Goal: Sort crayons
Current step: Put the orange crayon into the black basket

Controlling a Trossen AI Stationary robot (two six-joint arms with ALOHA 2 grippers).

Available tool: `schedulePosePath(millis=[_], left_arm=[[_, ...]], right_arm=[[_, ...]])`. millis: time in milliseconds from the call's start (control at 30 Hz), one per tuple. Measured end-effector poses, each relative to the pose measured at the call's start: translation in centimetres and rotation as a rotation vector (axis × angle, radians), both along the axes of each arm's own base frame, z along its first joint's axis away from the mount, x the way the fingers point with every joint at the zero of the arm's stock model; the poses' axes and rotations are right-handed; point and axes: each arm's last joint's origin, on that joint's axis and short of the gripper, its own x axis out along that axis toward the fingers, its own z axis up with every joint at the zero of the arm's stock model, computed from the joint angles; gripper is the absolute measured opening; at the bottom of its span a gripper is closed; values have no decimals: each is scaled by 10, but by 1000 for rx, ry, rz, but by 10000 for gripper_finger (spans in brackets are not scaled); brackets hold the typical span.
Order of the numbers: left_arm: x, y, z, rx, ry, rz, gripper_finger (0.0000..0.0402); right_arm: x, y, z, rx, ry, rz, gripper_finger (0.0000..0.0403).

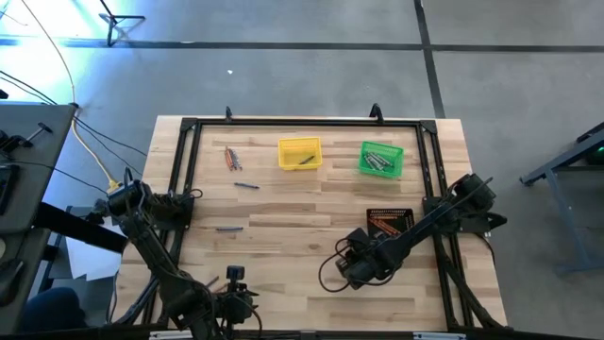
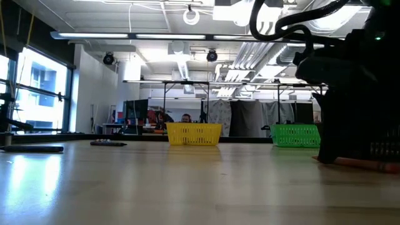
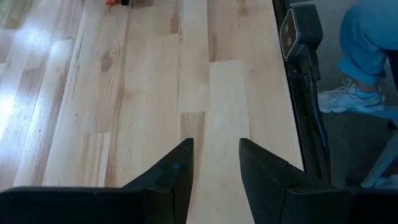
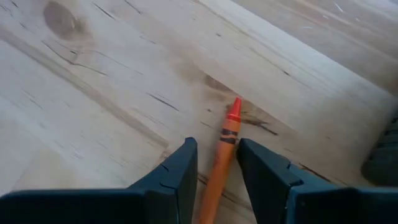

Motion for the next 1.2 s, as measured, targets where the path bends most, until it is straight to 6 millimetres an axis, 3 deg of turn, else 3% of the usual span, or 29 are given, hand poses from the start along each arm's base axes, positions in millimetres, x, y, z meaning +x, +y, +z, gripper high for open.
schedulePosePath(millis=[167, 400, 667, 800, 933, 1200], left_arm=[[0, 0, 0, 0, 0, -1, 115], [0, 0, 0, 0, 0, -1, 115], [0, 0, 0, -15, -3, 12, 115], [0, 0, 0, -33, -9, 35, 115], [3, 0, 0, -40, -77, 80, 115], [28, 8, 5, 68, -329, 159, 115]], right_arm=[[1, 0, 1, 4, 16, 17, 100], [-1, 1, 0, 25, 67, 76, 14], [-2, 2, 12, 92, 76, 168, 5], [-5, 1, 40, 123, -1, 251, 4], [-6, -4, 71, 44, -158, 321, 3], [2, -4, 129, -238, -545, 520, 2]])
